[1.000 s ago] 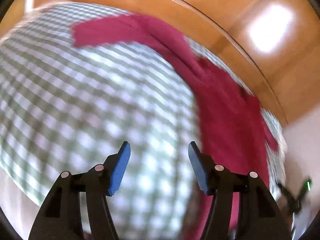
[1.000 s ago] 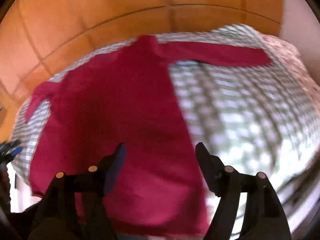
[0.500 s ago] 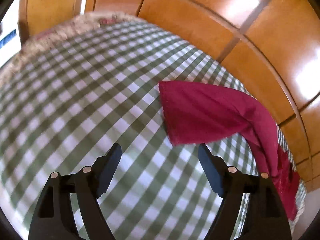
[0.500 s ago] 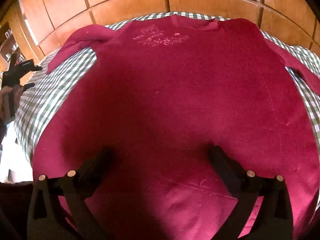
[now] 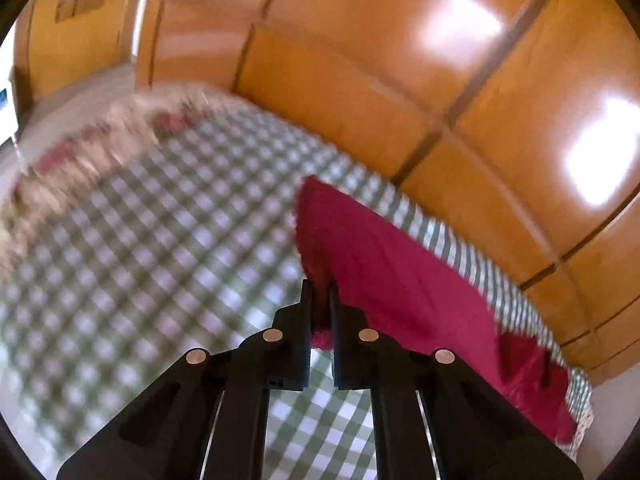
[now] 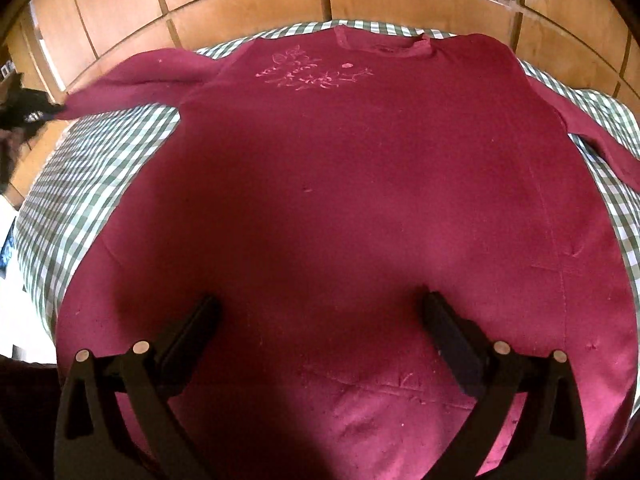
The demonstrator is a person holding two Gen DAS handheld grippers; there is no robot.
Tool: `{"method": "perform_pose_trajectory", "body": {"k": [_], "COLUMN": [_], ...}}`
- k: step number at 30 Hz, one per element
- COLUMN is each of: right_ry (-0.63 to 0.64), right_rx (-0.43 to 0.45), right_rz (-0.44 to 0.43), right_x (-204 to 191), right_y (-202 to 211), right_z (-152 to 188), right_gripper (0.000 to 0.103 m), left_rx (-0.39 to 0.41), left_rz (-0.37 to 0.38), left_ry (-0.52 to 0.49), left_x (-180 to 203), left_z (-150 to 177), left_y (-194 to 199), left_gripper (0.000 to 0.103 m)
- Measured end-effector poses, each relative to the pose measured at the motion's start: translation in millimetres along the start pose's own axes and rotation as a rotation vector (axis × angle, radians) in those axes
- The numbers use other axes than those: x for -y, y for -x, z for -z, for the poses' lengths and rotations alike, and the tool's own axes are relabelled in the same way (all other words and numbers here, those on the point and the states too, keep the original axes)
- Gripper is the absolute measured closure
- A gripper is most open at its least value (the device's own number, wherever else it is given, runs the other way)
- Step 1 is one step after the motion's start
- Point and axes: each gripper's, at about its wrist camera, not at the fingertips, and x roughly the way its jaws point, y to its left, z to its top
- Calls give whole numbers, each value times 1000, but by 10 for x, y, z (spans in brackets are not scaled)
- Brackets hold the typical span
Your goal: Fold small clothes
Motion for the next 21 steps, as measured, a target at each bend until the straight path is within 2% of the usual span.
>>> {"method": "perform_pose_trajectory", "body": {"k": [2,3,4,6,9,10,12,14,16,19,21], "right_ry": [-2,-2,-3,-1,7,6,0,8,8,-3,-43], "right_rx": [4,6,9,16,25,23,23,27,22,12,32], "right_rz": [-2,-1,-1,1,9,8,1,1,-2,-5,26], "right_x": [5,7,9,10,-3,1,14,11,16,81,214], "right_y": [-2,-2,-1,3,13,20,33,37,49,134,245], "right_z": [2,4,9,22,38,38,45,53,46,16,20], "right_gripper": [2,2,2,2,2,2,2,2,2,2,3], "left_rx": [4,5,11,-15,-79,-92,-109,-95,-53,-36,-41], "left_rz": [-34,-79,-136,-269,-393,-386,-320,-258,-184,-118,-122], "left_ry": [29,37,32,14,34,55,91,66,9,-156,-235], "left_x": [-109,-169,-198,-285,-418,-444,-384,-198,56,545,789], "left_z": [-129,-169,-210,-195,-16,45,257,480,704,1060,1182], "left_y": [169,201,135,-67,-350,-386,-354,-214,-66,22,-40], "left_gripper": [97,97,103,103,103,103,93,59,45,44,44]}}
